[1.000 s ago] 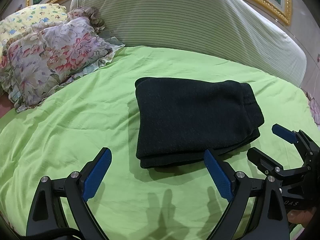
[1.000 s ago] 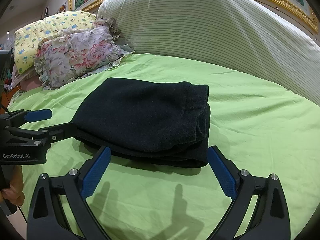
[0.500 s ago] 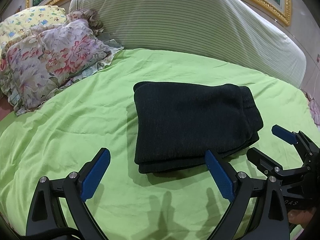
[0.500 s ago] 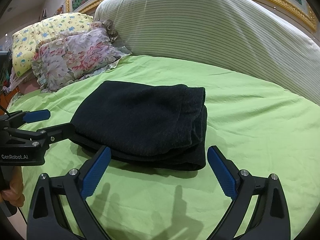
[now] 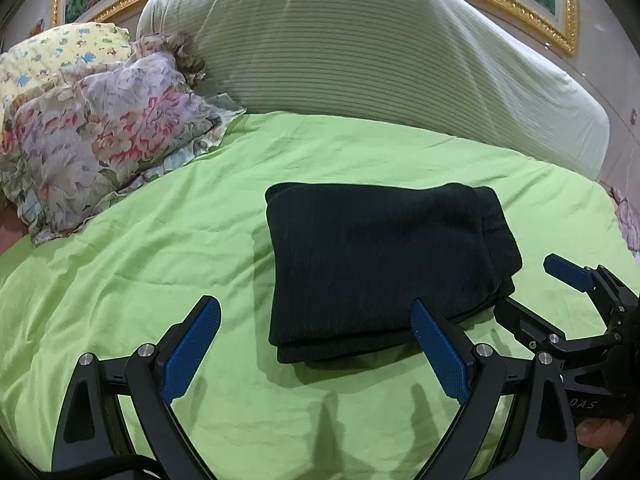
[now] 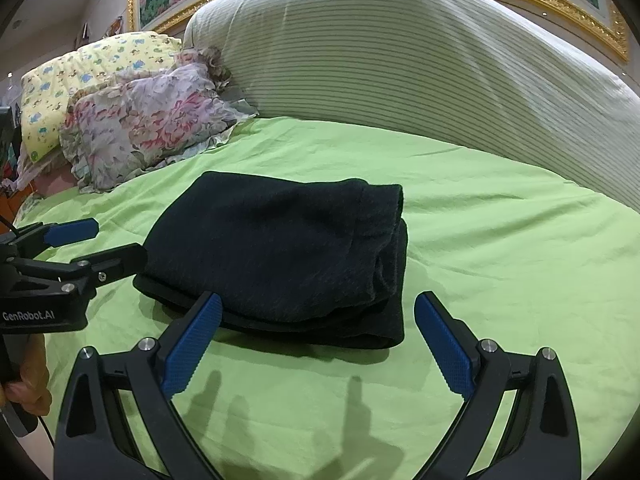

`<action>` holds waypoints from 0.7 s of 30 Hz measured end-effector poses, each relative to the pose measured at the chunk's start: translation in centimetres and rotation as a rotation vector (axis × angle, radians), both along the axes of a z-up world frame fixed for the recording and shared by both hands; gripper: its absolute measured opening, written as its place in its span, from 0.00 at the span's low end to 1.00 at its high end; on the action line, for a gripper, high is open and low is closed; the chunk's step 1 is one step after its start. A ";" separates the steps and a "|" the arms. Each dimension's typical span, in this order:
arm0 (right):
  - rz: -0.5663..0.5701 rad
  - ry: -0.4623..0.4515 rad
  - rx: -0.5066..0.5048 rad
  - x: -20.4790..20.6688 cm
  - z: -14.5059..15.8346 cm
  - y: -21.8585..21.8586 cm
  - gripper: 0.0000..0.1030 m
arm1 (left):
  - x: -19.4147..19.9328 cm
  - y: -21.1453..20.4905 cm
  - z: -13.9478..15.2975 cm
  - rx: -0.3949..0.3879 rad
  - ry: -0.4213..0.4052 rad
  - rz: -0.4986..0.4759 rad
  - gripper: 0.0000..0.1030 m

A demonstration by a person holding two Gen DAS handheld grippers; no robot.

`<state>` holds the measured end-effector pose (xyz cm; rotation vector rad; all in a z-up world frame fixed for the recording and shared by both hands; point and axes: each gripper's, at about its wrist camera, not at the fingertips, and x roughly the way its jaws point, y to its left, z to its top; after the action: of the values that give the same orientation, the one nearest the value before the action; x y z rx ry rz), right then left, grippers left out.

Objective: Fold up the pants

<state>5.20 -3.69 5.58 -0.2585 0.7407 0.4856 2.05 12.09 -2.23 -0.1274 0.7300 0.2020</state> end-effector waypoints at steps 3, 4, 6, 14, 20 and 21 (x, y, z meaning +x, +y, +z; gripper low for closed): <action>-0.012 0.001 0.005 0.1 0.1 -0.2 0.94 | 0.1 0.2 0.2 -0.004 -0.004 0.000 0.93; -0.012 0.003 0.007 0.2 0.1 -0.2 0.94 | 0.1 0.2 0.2 -0.002 -0.006 0.000 0.93; -0.014 0.002 0.004 0.2 0.1 -0.2 0.94 | 0.1 0.3 0.2 -0.001 -0.005 -0.001 0.93; -0.019 0.006 0.013 0.3 0.2 -0.2 0.94 | 0.6 0.2 0.1 -0.004 0.023 -0.009 0.93; -0.023 0.003 0.025 0.4 0.4 -0.4 0.94 | 0.7 0.2 0.3 0.002 0.025 -0.009 0.93; -0.024 0.002 0.027 0.3 0.4 -0.4 0.94 | 0.7 0.1 0.2 0.001 0.028 -0.009 0.93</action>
<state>5.55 -4.07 5.97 -0.2241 0.7381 0.4729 2.79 12.23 -2.01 -0.1208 0.7581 0.1959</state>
